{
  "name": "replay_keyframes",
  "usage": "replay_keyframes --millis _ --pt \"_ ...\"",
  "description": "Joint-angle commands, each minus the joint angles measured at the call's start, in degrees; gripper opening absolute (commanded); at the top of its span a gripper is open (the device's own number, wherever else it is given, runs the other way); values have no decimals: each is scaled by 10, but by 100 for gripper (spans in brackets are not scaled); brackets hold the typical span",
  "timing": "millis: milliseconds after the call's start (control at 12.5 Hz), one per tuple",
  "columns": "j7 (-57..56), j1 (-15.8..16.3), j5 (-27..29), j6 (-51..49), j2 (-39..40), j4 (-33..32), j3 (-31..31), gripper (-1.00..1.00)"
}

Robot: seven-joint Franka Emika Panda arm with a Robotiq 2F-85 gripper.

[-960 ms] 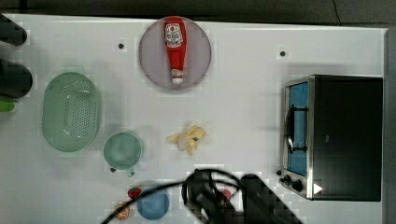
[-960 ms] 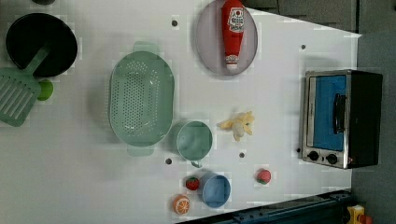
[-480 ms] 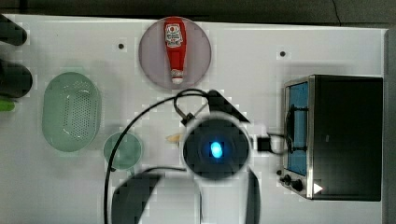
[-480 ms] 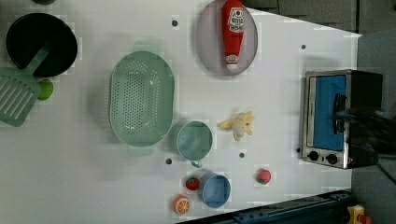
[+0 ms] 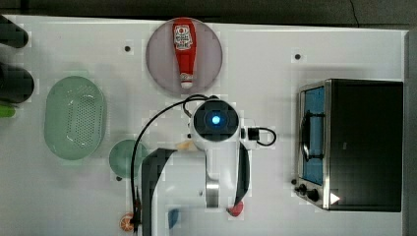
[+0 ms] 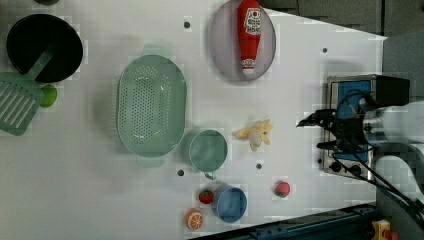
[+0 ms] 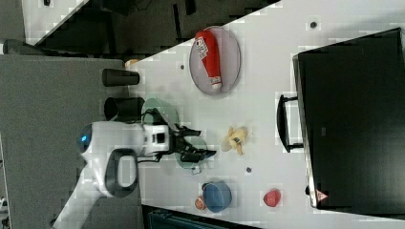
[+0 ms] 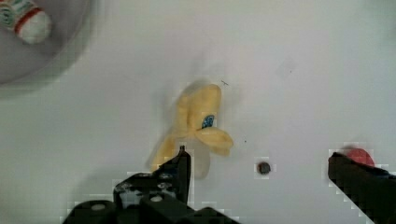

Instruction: Pick banana from table and place on oven.

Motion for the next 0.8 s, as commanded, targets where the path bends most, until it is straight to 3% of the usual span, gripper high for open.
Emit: replay_keyframes --millis 80,480,800 --pt "18 0 -5 71 22 -19 5 100" --pt "48 4 -4 199 112 -40 19 100" --pt "107 7 -4 228 162 -44 26 100"
